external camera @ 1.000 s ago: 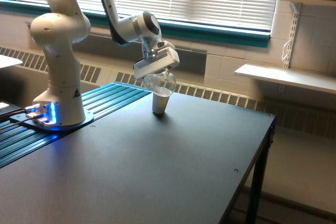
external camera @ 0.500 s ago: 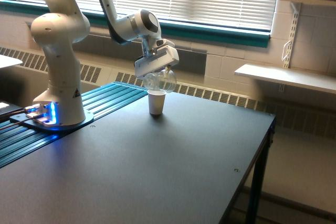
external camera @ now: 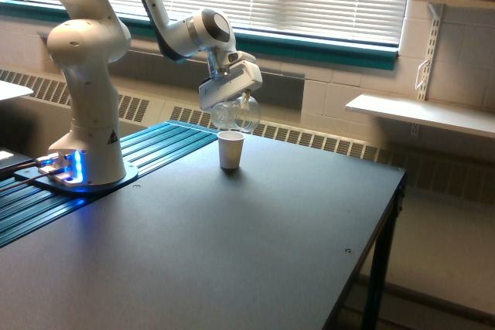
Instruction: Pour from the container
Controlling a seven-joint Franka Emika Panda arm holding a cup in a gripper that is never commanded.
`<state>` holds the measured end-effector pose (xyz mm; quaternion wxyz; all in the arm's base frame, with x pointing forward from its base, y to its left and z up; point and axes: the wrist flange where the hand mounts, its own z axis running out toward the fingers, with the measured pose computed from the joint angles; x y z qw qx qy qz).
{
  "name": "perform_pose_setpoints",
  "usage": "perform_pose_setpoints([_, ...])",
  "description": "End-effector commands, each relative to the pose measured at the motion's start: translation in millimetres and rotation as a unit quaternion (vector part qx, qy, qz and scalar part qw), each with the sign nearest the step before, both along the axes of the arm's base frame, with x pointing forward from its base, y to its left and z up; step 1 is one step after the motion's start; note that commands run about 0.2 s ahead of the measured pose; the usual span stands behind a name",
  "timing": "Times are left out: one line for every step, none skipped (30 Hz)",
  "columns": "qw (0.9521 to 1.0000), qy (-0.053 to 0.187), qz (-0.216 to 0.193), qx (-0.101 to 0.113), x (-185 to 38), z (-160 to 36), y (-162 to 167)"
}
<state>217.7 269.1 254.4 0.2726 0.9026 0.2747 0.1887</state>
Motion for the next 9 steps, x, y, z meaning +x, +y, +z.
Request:
perform_pose_setpoints([0.9999, -0.010, -0.008, 0.002, 1, 6.0, -7])
perform_pose_setpoints([0.9999, -0.012, -0.010, 0.003, 1, 6.3, -9])
perform_pose_setpoints([0.9998, -0.013, -0.014, 0.004, 2, 6.4, -11])
perform_pose_setpoints([0.9998, -0.013, -0.015, 0.003, 2, 6.2, -13])
perform_pose_setpoints([0.9998, -0.012, -0.015, 0.000, 2, 5.6, -14])
perform_pose_setpoints([0.9998, -0.013, -0.014, -0.001, 1, 4.9, -16])
perform_pose_setpoints([0.9996, -0.020, -0.017, -0.004, 1, 4.2, -19])
perform_pose_setpoints([0.9996, -0.023, -0.018, -0.005, 1, 3.8, -20])
perform_pose_setpoints([0.9996, -0.023, -0.018, -0.005, 1, 3.7, -21])
